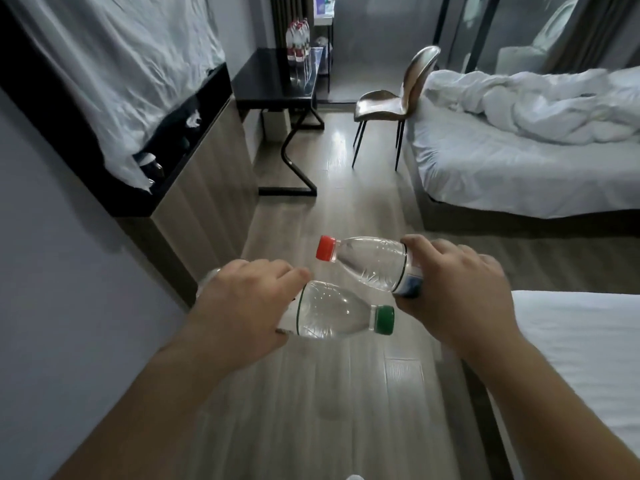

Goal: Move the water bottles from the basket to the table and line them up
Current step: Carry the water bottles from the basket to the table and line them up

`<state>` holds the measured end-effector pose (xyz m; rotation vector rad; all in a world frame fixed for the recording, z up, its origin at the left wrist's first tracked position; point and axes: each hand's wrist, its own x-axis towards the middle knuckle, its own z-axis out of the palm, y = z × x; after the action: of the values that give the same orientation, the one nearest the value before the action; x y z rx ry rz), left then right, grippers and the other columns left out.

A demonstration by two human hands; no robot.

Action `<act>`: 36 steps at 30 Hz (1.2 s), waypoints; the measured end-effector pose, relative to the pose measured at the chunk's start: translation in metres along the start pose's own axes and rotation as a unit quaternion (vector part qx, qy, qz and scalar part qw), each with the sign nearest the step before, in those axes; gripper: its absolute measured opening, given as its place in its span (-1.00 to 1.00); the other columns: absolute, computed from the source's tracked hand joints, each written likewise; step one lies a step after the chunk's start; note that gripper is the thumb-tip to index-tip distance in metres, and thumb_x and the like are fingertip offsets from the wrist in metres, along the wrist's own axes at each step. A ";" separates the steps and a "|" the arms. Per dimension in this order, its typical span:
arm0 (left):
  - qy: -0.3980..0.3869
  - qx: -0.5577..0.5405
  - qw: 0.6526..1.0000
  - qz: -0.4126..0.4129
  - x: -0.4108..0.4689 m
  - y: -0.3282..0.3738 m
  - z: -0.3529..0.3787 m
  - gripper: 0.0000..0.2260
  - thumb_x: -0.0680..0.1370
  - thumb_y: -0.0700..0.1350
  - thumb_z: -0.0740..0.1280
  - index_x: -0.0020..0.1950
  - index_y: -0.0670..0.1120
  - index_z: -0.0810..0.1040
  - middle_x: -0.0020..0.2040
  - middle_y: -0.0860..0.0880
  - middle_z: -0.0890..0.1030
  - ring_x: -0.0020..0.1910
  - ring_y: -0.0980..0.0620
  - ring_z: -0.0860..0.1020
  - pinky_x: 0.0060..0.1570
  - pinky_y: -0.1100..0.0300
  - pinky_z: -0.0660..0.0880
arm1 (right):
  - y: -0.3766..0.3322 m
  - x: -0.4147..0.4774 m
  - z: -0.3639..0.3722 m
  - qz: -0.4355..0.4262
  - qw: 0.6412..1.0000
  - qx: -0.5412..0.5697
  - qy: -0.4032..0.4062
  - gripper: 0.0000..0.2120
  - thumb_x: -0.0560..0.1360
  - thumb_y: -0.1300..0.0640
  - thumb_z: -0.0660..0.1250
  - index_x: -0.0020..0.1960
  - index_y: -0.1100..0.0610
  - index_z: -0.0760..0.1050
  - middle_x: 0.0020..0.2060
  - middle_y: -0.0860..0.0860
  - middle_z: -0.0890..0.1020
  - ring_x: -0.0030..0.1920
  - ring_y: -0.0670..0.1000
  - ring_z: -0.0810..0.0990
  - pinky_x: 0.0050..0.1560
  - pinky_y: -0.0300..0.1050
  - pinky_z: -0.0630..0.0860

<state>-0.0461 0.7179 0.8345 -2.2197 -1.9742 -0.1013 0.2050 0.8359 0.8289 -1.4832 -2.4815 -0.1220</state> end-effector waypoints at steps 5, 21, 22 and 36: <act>0.011 -0.003 1.000 0.021 0.075 -0.015 0.019 -0.31 0.09 0.03 0.61 0.19 0.02 0.55 -0.12 0.08 0.60 -0.21 -0.05 0.59 -0.22 0.05 0.51 | 0.029 0.055 0.021 0.020 1.000 -0.008 0.002 -0.37 0.23 -0.11 0.60 0.26 -0.08 0.51 -0.07 -0.04 0.67 -0.11 0.16 0.64 -0.13 0.00 0.41; -0.004 -0.022 0.998 0.066 0.352 -0.166 0.079 -0.33 0.01 -0.05 0.62 0.11 0.03 0.60 -0.20 0.12 0.58 -0.24 -0.02 0.60 -0.24 0.10 0.50 | 0.061 0.321 0.093 0.065 0.996 -0.063 0.026 -0.30 0.19 -0.15 0.62 0.28 -0.06 0.52 -0.13 -0.05 0.64 -0.18 0.13 0.62 -0.19 -0.02 0.39; -0.008 -0.020 0.998 0.067 0.367 -0.175 0.082 -0.34 0.00 -0.05 0.62 0.10 0.03 0.60 -0.20 0.12 0.58 -0.25 -0.02 0.60 -0.24 0.10 0.49 | 0.063 0.337 0.098 0.071 0.995 -0.062 0.027 -0.29 0.18 -0.15 0.63 0.28 -0.06 0.52 -0.13 -0.05 0.64 -0.18 0.13 0.62 -0.19 -0.03 0.39; -0.050 0.012 0.997 0.054 0.609 -0.297 0.131 -0.33 0.05 0.02 0.64 0.15 0.06 0.59 -0.18 0.14 0.59 -0.21 0.02 0.61 -0.21 0.09 0.54 | 0.107 0.609 0.189 0.065 0.998 -0.024 0.008 -0.36 0.25 -0.16 0.57 0.28 -0.09 0.49 -0.13 -0.05 0.63 -0.15 0.14 0.62 -0.17 -0.01 0.42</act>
<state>-0.2746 1.3689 0.8286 -2.3549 -1.8870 0.0477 -0.0088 1.4456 0.7943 -1.6516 -2.3758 -0.1691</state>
